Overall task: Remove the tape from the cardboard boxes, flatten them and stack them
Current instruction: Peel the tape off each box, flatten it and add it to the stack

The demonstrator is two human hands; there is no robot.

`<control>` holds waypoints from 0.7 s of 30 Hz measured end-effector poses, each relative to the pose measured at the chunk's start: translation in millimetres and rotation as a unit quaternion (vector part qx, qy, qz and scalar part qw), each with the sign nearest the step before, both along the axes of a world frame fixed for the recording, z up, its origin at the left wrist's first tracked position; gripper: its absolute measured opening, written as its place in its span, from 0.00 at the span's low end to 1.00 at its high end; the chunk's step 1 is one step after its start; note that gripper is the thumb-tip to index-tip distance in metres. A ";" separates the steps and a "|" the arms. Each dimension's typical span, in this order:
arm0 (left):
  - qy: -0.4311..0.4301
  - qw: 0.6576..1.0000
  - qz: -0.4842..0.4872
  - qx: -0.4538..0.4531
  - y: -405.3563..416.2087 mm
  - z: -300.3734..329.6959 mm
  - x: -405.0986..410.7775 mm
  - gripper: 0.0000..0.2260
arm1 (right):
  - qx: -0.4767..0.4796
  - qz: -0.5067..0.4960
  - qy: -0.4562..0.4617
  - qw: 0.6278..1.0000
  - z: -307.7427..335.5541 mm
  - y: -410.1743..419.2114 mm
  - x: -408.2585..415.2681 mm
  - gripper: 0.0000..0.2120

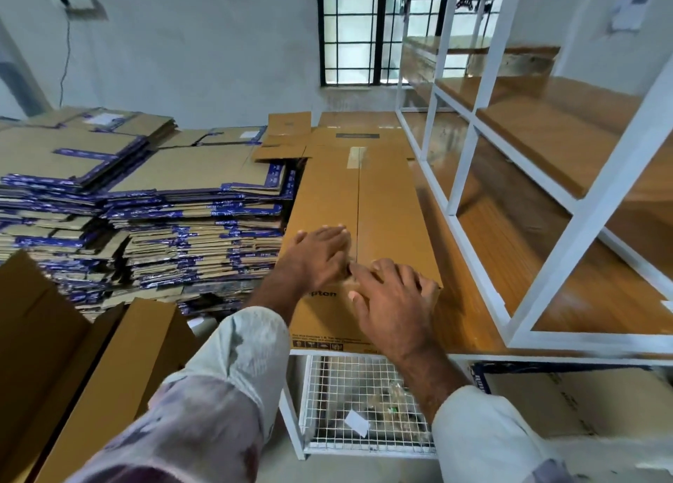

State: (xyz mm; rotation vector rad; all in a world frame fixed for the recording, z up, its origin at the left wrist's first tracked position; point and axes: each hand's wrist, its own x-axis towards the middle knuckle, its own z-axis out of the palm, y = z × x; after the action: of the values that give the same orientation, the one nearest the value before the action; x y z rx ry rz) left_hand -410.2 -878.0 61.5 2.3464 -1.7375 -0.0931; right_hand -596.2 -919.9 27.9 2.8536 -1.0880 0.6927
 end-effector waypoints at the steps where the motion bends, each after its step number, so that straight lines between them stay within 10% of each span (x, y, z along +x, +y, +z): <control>1: 0.000 1.000 0.007 -0.002 -1.1 -1.7 0.7 0.24 | 0.002 0.004 0.003 1.000 0.5 0.0 -0.3 0.22; 7: 0.008 1.000 0.016 0.000 -10.7 -0.6 7.6 0.22 | 0.144 -0.008 -0.019 0.989 44.7 -39.4 37.0 0.19; 14: 0.024 1.000 0.001 -0.012 -8.5 0.5 8.6 0.25 | 0.087 0.065 0.154 0.982 64.3 -92.0 79.8 0.17; 21: 0.066 0.998 -0.022 0.000 1.0 8.3 7.1 0.51 | 0.104 0.144 0.198 0.964 93.9 -113.4 97.1 0.04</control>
State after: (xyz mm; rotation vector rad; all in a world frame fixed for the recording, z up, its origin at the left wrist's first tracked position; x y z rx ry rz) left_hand -403.2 -877.0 69.8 2.2473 -1.7263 -0.2496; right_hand -499.1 -1033.3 121.8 3.1641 -0.7340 -0.0072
